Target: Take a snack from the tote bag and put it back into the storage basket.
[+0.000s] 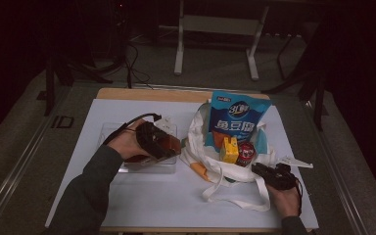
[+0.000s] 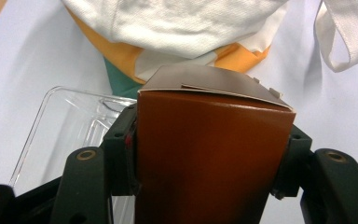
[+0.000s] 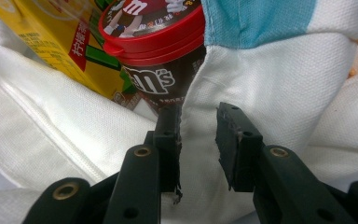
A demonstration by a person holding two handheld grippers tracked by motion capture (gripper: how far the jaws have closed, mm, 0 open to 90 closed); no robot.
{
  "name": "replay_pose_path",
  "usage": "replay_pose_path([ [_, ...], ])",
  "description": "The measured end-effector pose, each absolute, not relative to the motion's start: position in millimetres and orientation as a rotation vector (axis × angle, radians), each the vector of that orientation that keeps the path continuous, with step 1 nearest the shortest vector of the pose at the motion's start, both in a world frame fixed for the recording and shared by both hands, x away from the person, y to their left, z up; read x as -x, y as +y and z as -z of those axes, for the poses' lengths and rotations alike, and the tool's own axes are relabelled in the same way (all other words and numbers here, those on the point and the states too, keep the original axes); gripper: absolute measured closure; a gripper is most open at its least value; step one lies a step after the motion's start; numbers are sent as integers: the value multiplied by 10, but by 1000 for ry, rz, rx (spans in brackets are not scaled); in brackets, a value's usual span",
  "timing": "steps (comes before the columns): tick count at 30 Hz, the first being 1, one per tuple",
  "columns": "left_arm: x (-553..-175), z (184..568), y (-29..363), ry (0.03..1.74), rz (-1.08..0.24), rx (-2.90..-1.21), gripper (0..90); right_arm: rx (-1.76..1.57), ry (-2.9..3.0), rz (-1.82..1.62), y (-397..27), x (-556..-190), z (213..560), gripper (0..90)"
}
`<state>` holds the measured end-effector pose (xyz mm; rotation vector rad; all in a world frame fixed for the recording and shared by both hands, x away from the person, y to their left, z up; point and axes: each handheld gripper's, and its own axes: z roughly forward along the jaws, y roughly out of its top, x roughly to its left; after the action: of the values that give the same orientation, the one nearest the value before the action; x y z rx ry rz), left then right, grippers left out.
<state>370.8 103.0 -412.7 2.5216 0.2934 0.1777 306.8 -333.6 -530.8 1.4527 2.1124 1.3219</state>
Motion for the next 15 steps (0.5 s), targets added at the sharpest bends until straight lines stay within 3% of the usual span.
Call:
replay_pose_path([
  [15,-3688,4046,1136,266,-226,-2586,430,-1454,2112,-1322,-3335,-3067,5309,699],
])
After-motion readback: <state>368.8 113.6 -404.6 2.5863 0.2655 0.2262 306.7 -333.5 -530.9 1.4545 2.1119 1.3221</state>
